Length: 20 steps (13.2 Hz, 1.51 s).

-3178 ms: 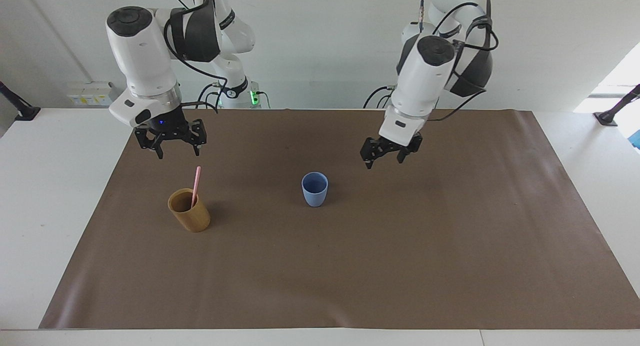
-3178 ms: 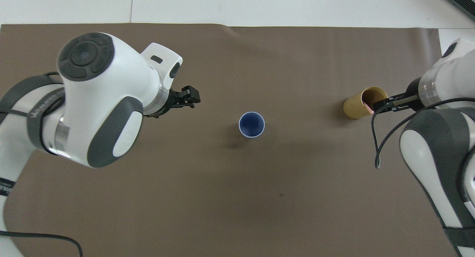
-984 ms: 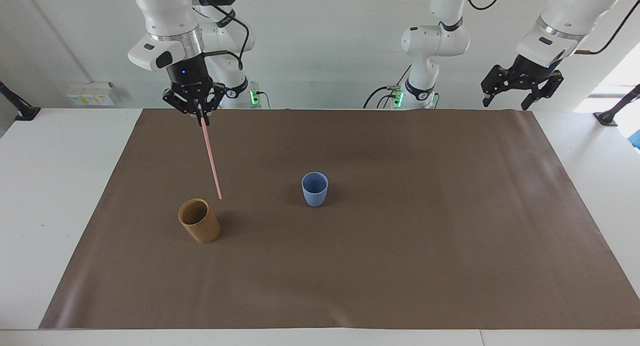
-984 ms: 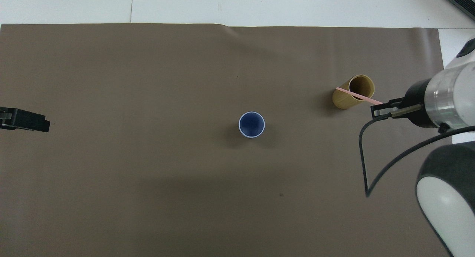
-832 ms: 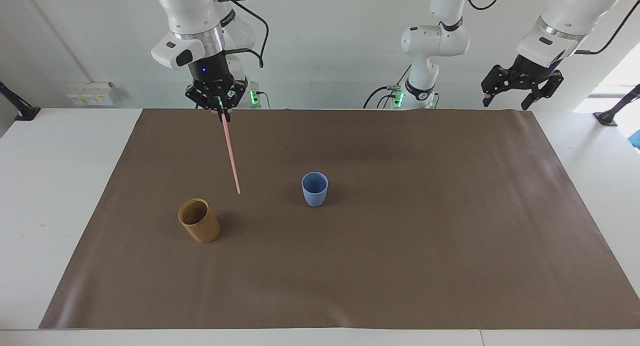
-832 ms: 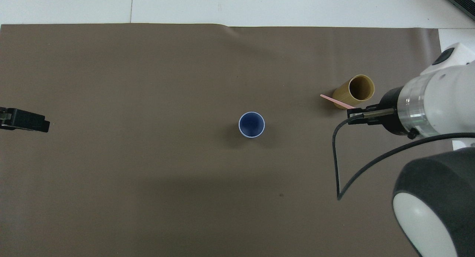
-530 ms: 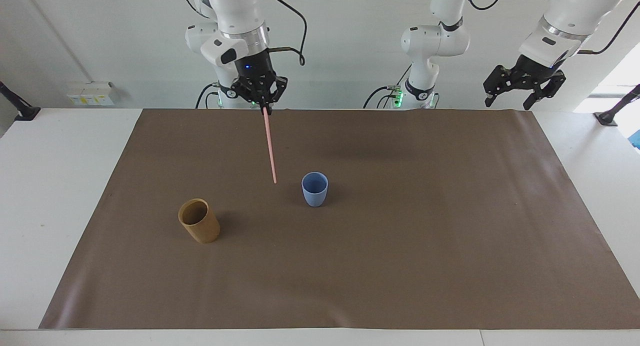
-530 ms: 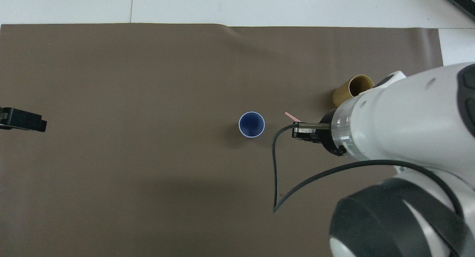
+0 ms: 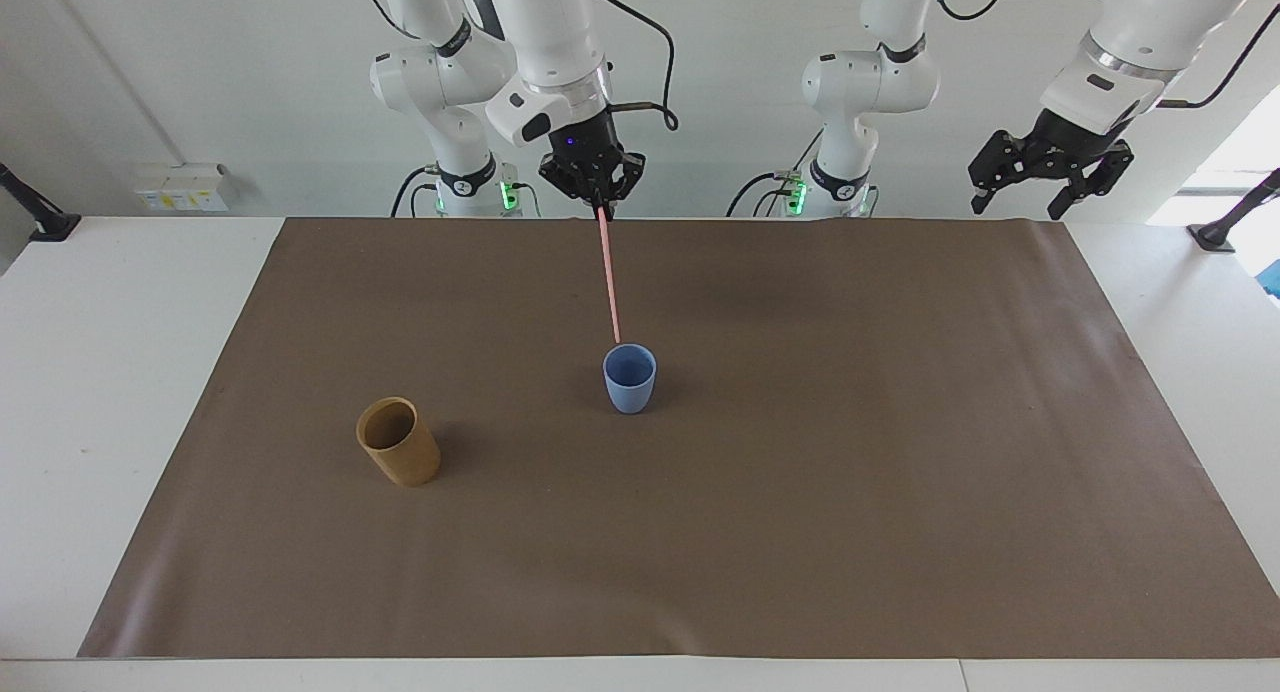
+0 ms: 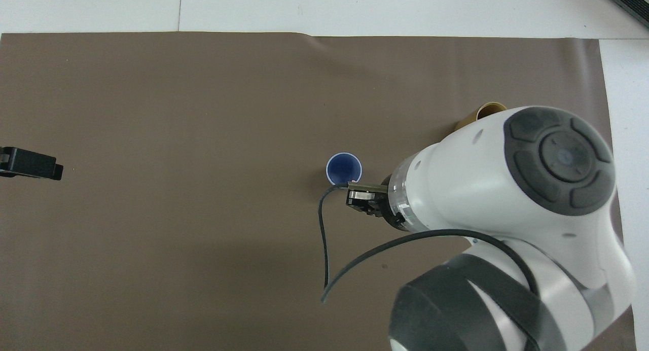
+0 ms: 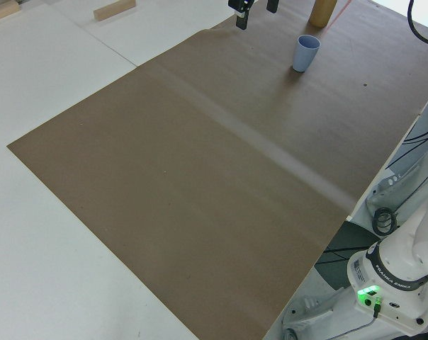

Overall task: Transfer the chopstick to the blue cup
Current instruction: 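Carry the pink chopstick with the right gripper over the blue cup, then lower the chopstick into the blue cup and open the right gripper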

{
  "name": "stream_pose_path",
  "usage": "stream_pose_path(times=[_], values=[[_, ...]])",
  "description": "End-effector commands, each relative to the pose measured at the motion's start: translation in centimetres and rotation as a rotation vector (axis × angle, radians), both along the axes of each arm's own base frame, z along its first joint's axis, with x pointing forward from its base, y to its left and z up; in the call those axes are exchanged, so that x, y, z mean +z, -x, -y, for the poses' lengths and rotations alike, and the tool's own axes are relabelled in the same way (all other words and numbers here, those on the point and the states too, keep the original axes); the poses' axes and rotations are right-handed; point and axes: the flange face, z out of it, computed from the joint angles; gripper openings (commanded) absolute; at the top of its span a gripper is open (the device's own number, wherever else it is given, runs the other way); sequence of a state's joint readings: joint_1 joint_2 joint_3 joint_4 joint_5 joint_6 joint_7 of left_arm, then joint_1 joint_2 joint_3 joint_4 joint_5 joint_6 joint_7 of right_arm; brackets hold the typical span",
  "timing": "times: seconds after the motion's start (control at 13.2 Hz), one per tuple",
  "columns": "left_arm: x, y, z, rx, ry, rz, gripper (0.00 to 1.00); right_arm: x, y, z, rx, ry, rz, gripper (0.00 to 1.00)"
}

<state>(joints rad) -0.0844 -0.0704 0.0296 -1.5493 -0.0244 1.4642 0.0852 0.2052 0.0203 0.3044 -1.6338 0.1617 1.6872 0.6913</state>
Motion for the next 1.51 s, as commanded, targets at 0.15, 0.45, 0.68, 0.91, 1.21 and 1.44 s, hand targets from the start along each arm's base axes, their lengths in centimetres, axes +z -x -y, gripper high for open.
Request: stream_pose_path(times=[0.15, 0.45, 0.68, 0.91, 1.21, 1.44], values=[[0.4, 0.6, -0.4, -0.003, -0.012, 0.000, 1.00, -3.9, -2.8, -1.0, -0.031, -0.026, -0.017, 0.00], [0.4, 0.6, -0.4, -0.003, -0.012, 0.000, 1.00, -6.1, -3.9, -1.0, -0.045, -0.031, -0.019, 0.03], [0.4, 0.6, -0.4, -0.002, -0.012, 0.000, 1.00, -7.0, -4.5, -0.4, -0.050, -0.037, 0.001, 0.66], [0.4, 0.6, -0.4, -0.002, -0.012, 0.000, 1.00, -6.7, -4.8, 0.0, -0.053, -0.017, 0.018, 0.92], [0.4, 0.6, -0.4, -0.003, -0.012, 0.000, 1.00, -2.7, -5.6, 4.5, -0.058, 0.056, 0.132, 1.00], [0.4, 0.6, -0.4, -0.003, -0.012, 0.000, 1.00, 1.7, -5.6, 12.8, -0.040, 0.085, 0.186, 1.00]])
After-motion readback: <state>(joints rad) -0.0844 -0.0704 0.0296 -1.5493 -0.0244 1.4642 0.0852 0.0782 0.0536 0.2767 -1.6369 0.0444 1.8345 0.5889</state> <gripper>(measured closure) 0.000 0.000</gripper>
